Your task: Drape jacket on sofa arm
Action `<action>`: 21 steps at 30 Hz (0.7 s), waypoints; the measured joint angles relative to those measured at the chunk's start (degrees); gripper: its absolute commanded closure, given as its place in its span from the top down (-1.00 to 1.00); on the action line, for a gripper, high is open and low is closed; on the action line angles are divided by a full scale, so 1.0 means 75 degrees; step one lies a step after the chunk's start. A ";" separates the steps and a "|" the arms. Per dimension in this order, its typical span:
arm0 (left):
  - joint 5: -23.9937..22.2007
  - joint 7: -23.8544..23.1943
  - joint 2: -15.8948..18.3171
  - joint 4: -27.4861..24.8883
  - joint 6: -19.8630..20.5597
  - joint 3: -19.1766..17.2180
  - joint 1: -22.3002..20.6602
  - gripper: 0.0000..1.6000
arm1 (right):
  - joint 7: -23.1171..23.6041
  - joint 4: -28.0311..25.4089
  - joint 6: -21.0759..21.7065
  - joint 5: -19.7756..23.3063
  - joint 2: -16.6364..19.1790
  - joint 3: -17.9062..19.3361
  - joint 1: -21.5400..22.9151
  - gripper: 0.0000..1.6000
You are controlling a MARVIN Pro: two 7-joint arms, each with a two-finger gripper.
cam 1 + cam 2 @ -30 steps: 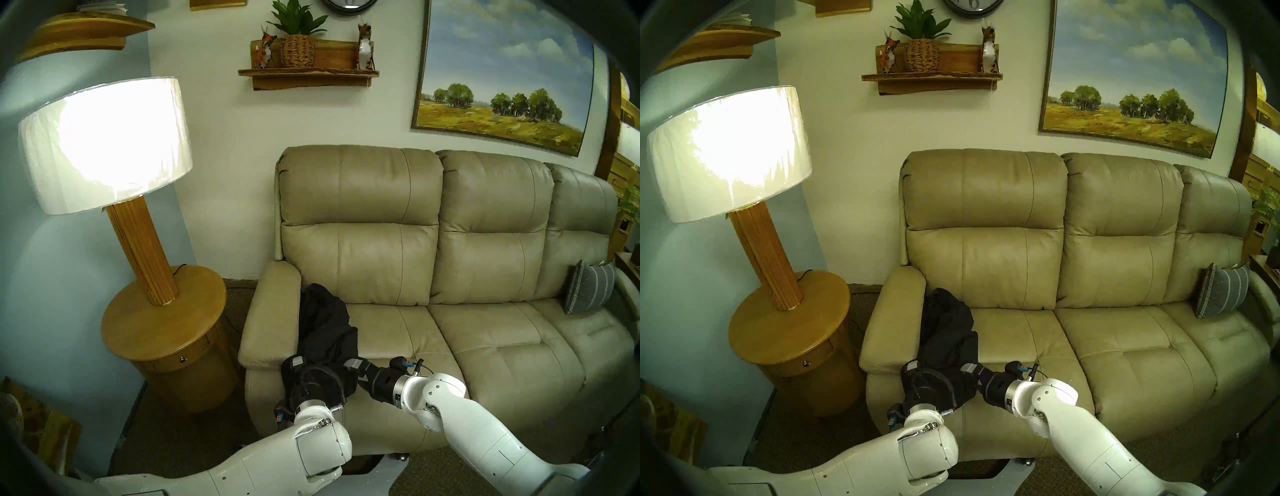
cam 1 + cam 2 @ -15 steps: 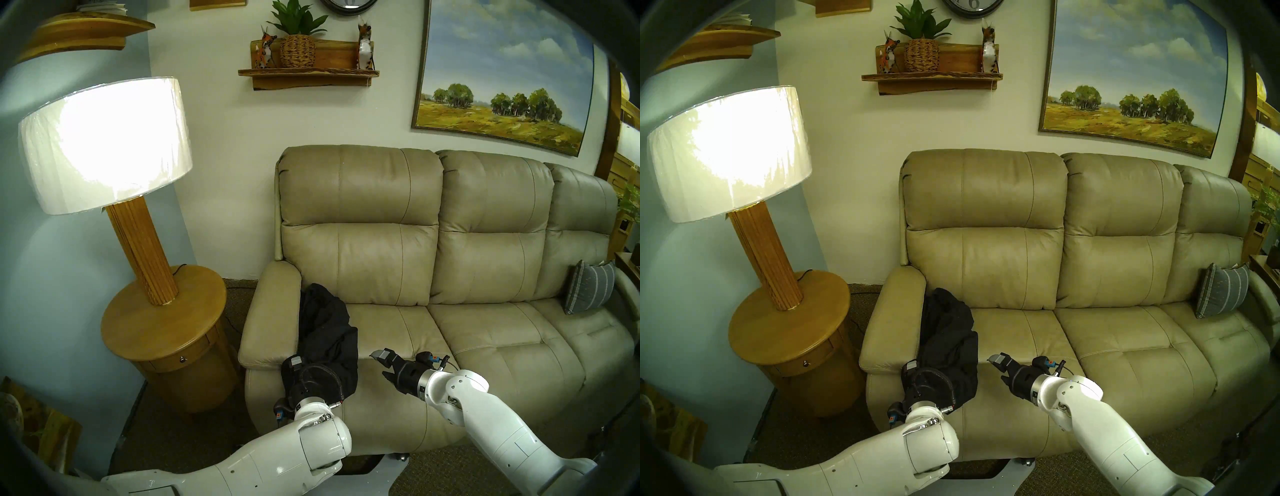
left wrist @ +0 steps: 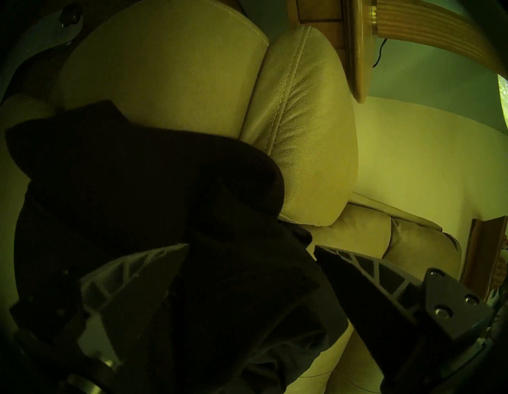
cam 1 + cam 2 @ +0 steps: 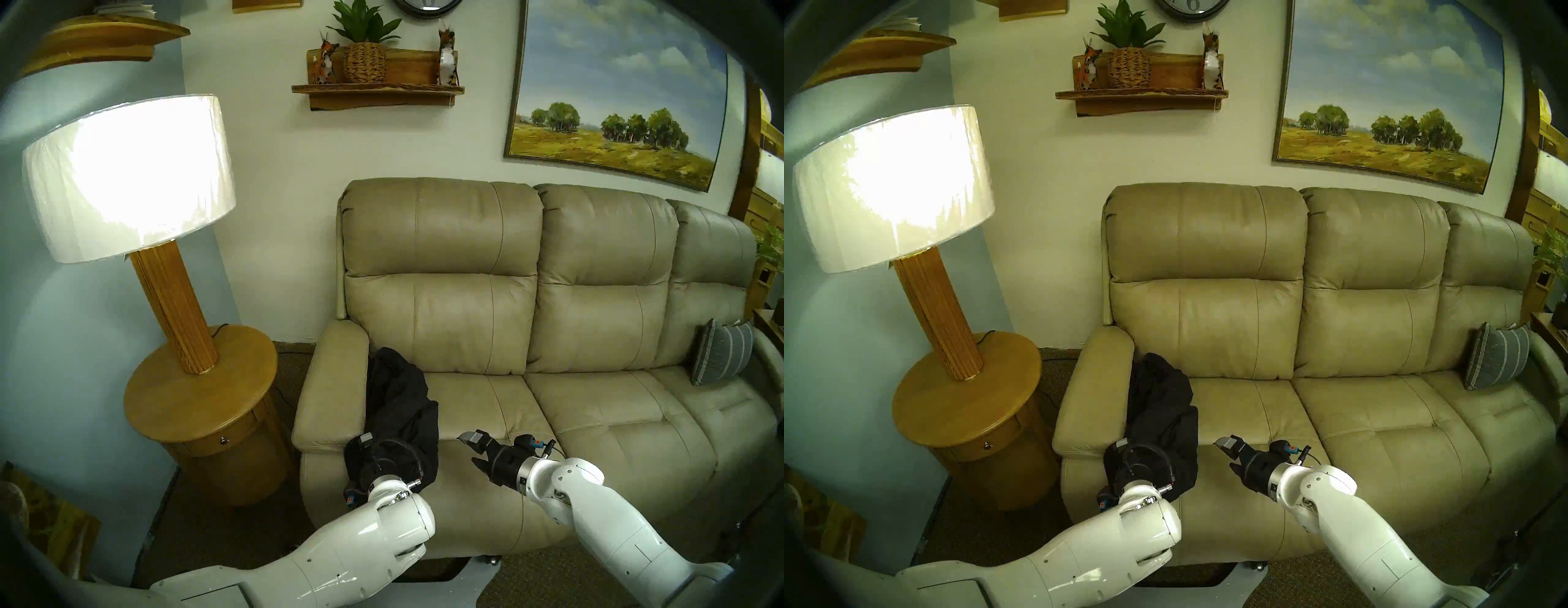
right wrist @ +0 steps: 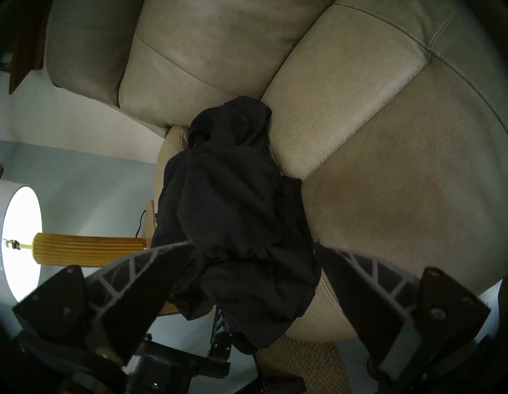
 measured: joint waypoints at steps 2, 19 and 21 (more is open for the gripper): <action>0.0000 0.0164 -0.0131 0.0277 0.0188 -0.0026 -0.0162 1.00 | 0.0009 0.0036 0.0000 0.0007 0.0006 0.0007 0.0003 1.00; 0.0010 0.1263 -0.0648 0.2188 0.1885 -0.0512 -0.1340 -1.00 | 0.0073 0.0354 0.0012 0.0053 -0.0030 0.0016 0.0081 1.00; 0.0021 0.1270 -0.0677 0.2286 0.2005 -0.0535 -0.1435 -1.00 | 0.0093 0.0372 0.0024 0.0055 -0.0044 0.0016 0.0090 1.00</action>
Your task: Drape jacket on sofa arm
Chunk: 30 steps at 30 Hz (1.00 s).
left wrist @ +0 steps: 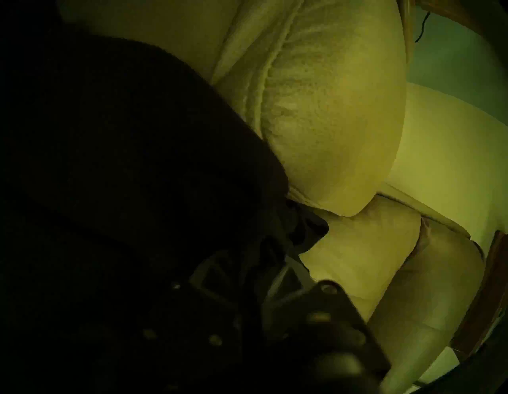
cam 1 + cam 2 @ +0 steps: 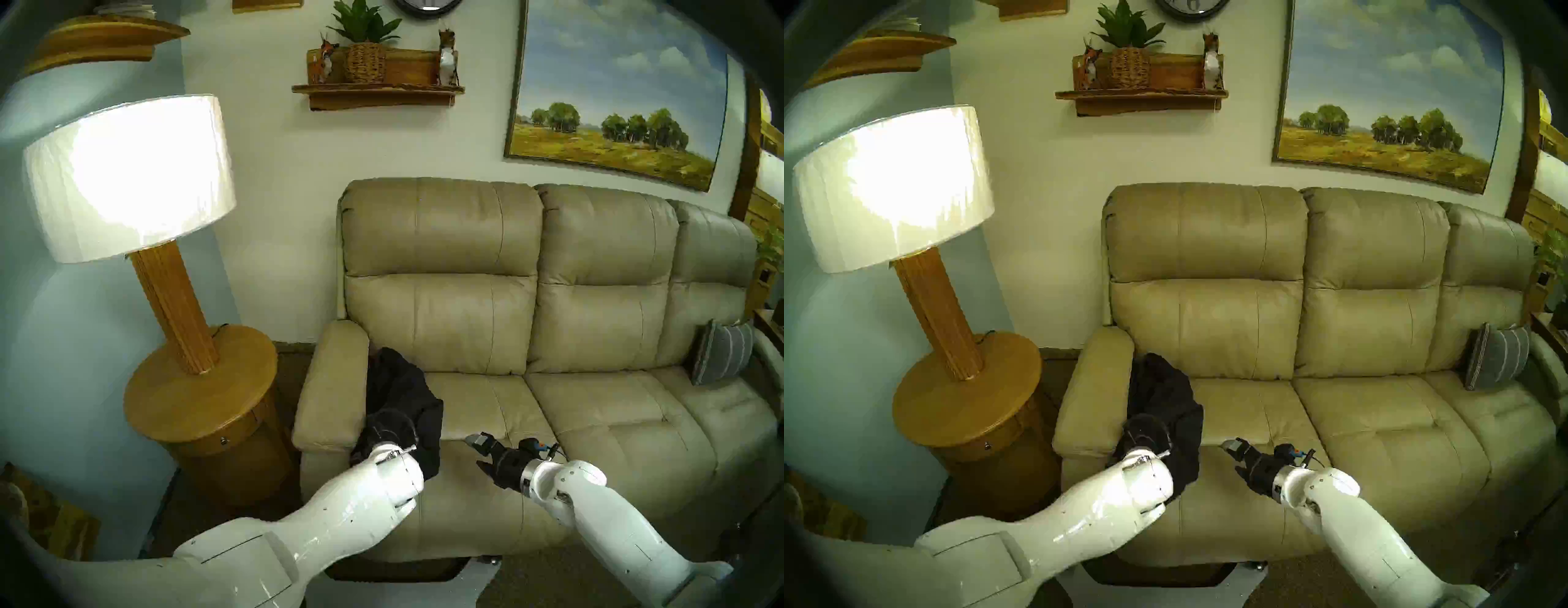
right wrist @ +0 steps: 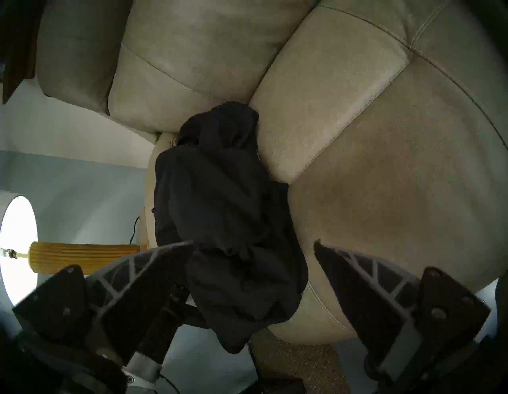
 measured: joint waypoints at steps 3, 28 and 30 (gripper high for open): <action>0.0022 -0.0039 -0.0027 0.0031 0.0077 -0.0057 -0.0130 -1.00 | 0.0028 0.0014 0.0029 0.0000 -0.0022 -0.0007 0.0012 1.00; -0.0004 -0.0766 0.0813 -0.1277 -0.1853 -0.2174 -0.1046 -1.00 | 0.0149 0.0030 0.0284 -0.0032 -0.0115 -0.0201 -0.0011 1.00; -0.0005 -0.0777 0.0914 -0.1365 -0.2037 -0.2351 -0.1023 -1.00 | 0.0154 0.0033 0.0290 -0.0041 -0.0119 -0.0217 -0.0012 1.00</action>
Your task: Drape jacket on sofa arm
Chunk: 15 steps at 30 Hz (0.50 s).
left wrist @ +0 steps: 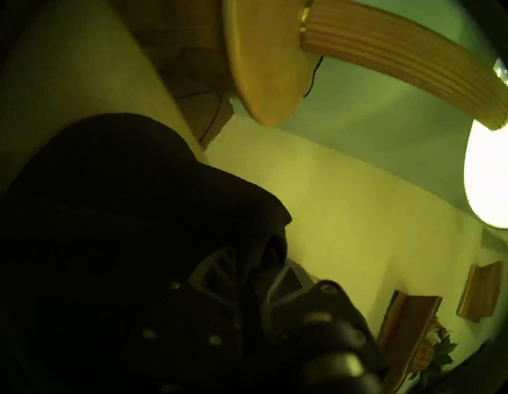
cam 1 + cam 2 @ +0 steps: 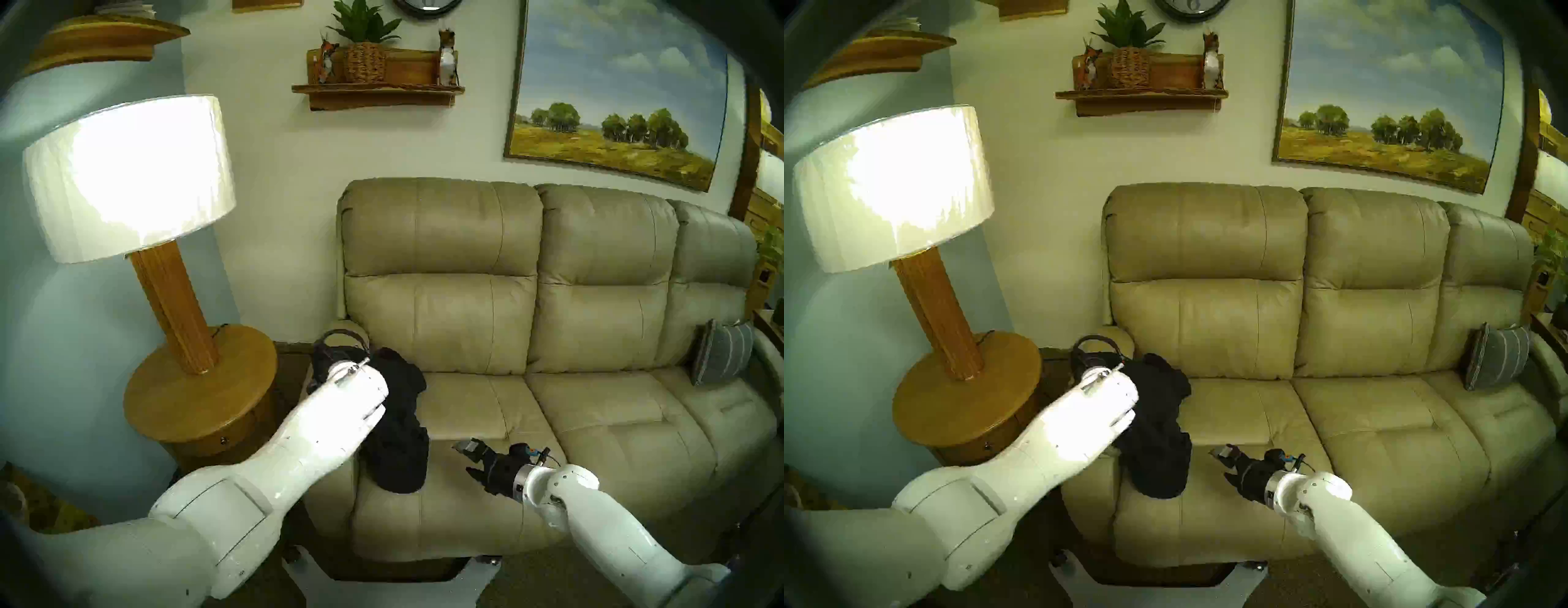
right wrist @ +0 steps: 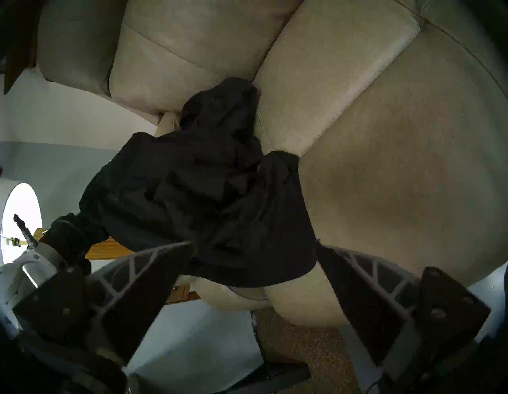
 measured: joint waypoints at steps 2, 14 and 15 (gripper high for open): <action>-0.0002 0.0002 0.0160 -0.0118 -0.0267 -0.0277 0.0063 -1.00 | 0.0013 0.0009 0.0005 -0.0021 -0.0005 -0.0020 -0.0003 1.00; -0.0009 0.0077 0.0648 -0.0470 -0.0900 -0.1275 0.0756 -1.00 | 0.0112 0.0020 -0.0007 -0.0160 -0.0019 -0.0124 -0.0064 1.00; -0.0009 0.0080 0.0660 -0.0484 -0.0907 -0.1304 0.0795 -1.00 | 0.0118 0.0019 -0.0010 -0.0170 -0.0020 -0.0131 -0.0070 1.00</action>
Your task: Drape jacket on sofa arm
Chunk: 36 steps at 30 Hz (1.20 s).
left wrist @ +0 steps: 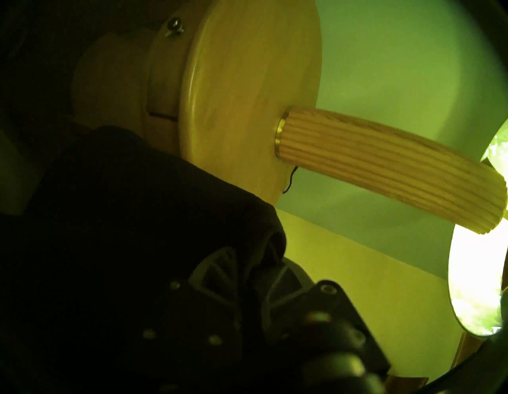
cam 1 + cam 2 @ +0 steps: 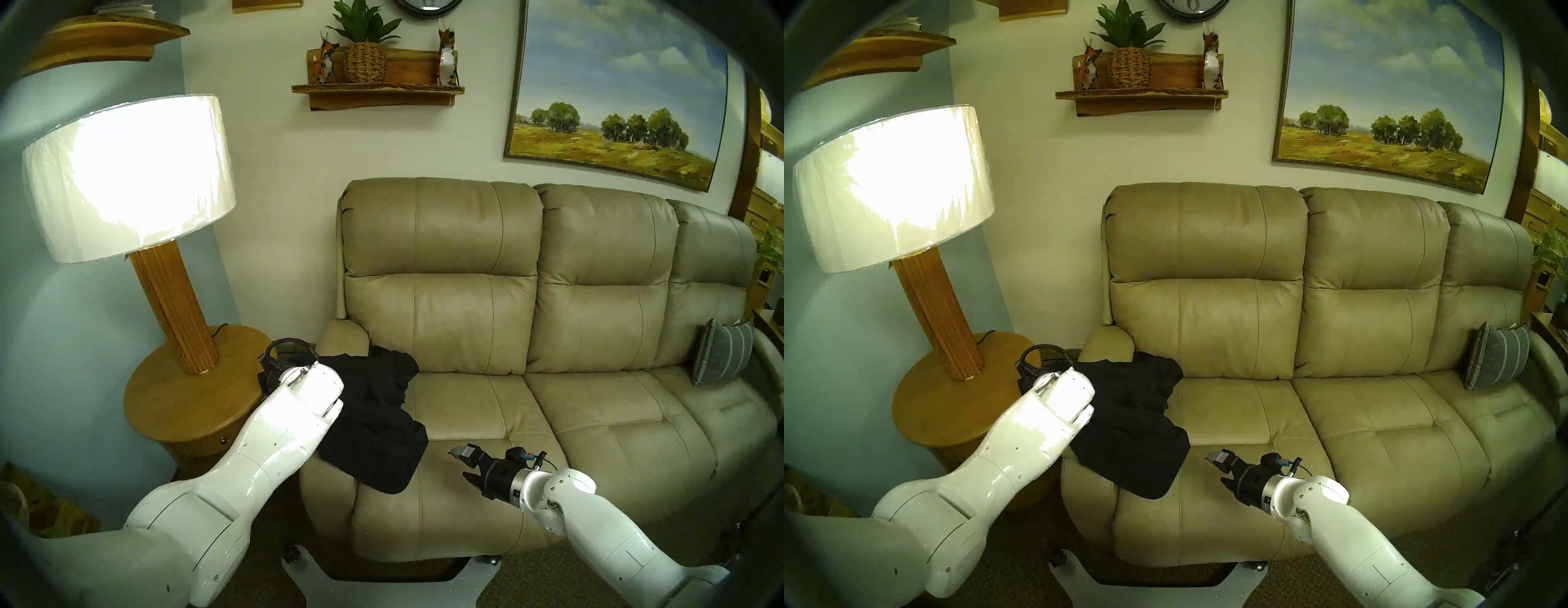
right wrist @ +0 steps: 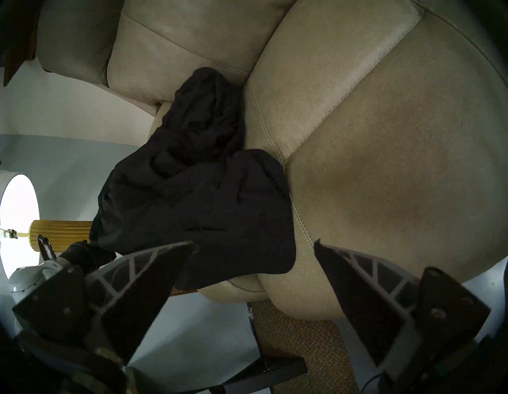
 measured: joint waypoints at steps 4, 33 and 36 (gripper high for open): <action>0.0000 -0.0012 0.0024 -0.0032 -0.0026 -0.0189 0.0228 -1.00 | 0.0039 -0.0005 -0.0021 -0.0067 -0.0013 -0.0052 -0.0035 1.00; 0.0051 -0.0107 -0.0176 0.3382 0.1612 -0.0616 -0.0168 1.00 | 0.0150 -0.0266 -0.0072 -0.0160 0.0045 -0.0105 -0.0415 1.00; 0.0102 -0.0333 -0.0218 0.3485 0.1675 -0.0625 -0.0179 1.00 | 0.0150 -0.0256 -0.0077 -0.0167 0.0044 -0.0105 -0.0398 1.00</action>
